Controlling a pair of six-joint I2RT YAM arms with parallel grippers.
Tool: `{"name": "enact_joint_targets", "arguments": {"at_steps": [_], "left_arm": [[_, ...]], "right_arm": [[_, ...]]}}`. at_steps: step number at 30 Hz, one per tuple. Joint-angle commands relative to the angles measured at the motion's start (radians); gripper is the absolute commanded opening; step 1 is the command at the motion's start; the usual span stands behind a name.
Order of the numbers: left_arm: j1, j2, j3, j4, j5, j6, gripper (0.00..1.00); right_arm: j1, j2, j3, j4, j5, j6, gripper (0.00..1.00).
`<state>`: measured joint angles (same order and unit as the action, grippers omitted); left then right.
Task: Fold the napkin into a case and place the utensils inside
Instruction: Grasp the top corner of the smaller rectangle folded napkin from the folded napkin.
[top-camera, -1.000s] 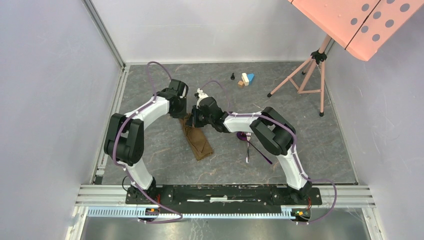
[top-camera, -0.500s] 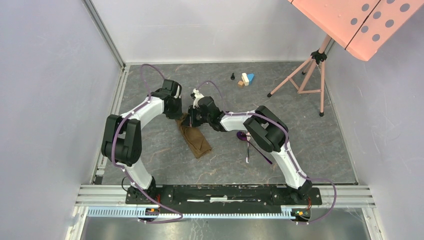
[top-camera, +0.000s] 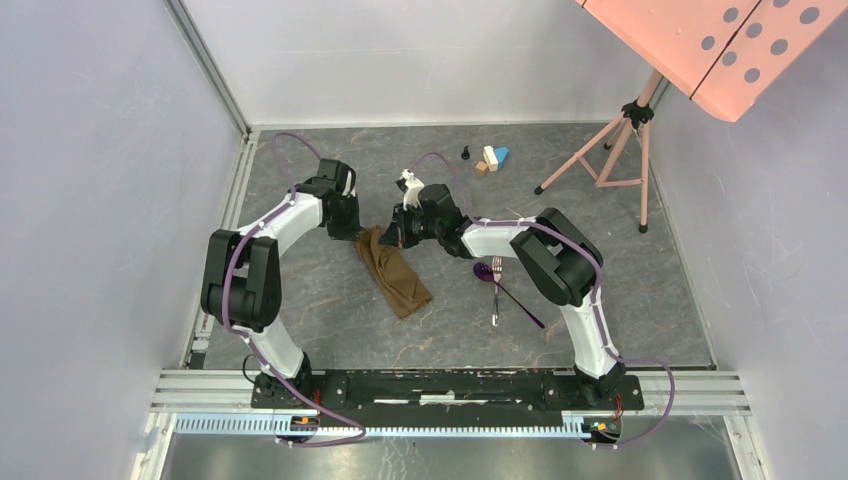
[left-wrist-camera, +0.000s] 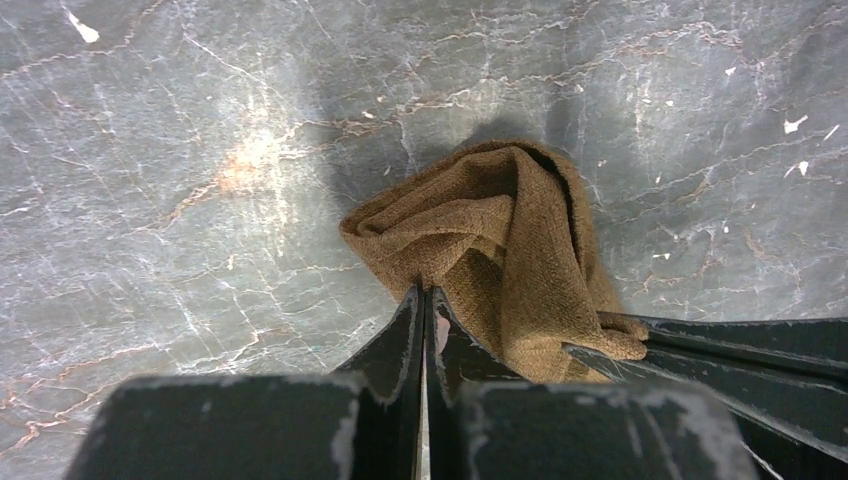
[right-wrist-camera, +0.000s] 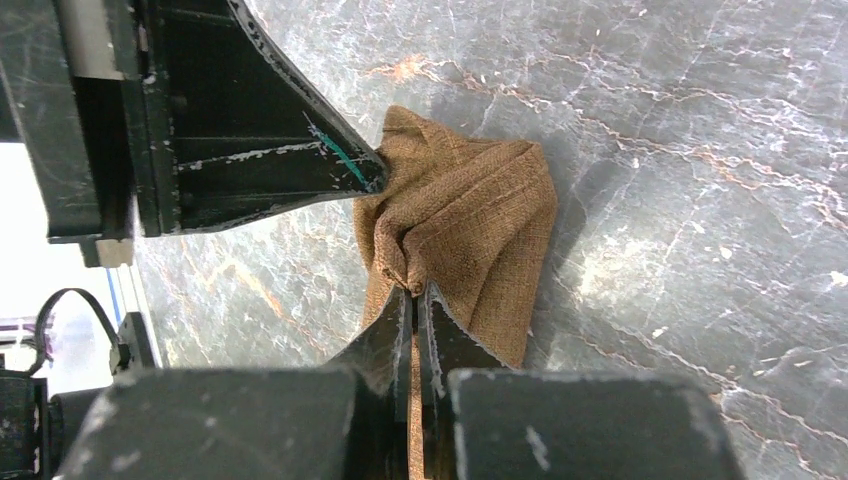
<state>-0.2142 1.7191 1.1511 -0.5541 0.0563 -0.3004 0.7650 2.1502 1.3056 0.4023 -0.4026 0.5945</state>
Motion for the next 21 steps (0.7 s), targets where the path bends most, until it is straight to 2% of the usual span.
{"name": "enact_joint_targets", "arguments": {"at_steps": [1, 7, 11, 19, 21], "left_arm": [[0.001, -0.022, 0.004, -0.004, 0.041, -0.052, 0.02], [0.002, -0.022, 0.004, -0.005, 0.045, -0.039, 0.02], [0.002, -0.013, 0.007, 0.0, 0.064, -0.037, 0.02], [0.002, -0.017, 0.006, -0.006, 0.064, -0.029, 0.02], [0.002, -0.018, 0.007, -0.005, 0.058, -0.029, 0.02]], "right_arm": [[-0.003, -0.009, 0.062, -0.033, -0.002, -0.052, 0.0], [-0.007, -0.028, 0.138, -0.212, 0.124, -0.147, 0.0], [0.011, -0.004, 0.196, -0.293, 0.153, -0.171, 0.0], [0.057, 0.121, 0.32, -0.298, 0.103, -0.116, 0.0], [0.058, 0.143, 0.335, -0.295, 0.075, -0.103, 0.03]]}}
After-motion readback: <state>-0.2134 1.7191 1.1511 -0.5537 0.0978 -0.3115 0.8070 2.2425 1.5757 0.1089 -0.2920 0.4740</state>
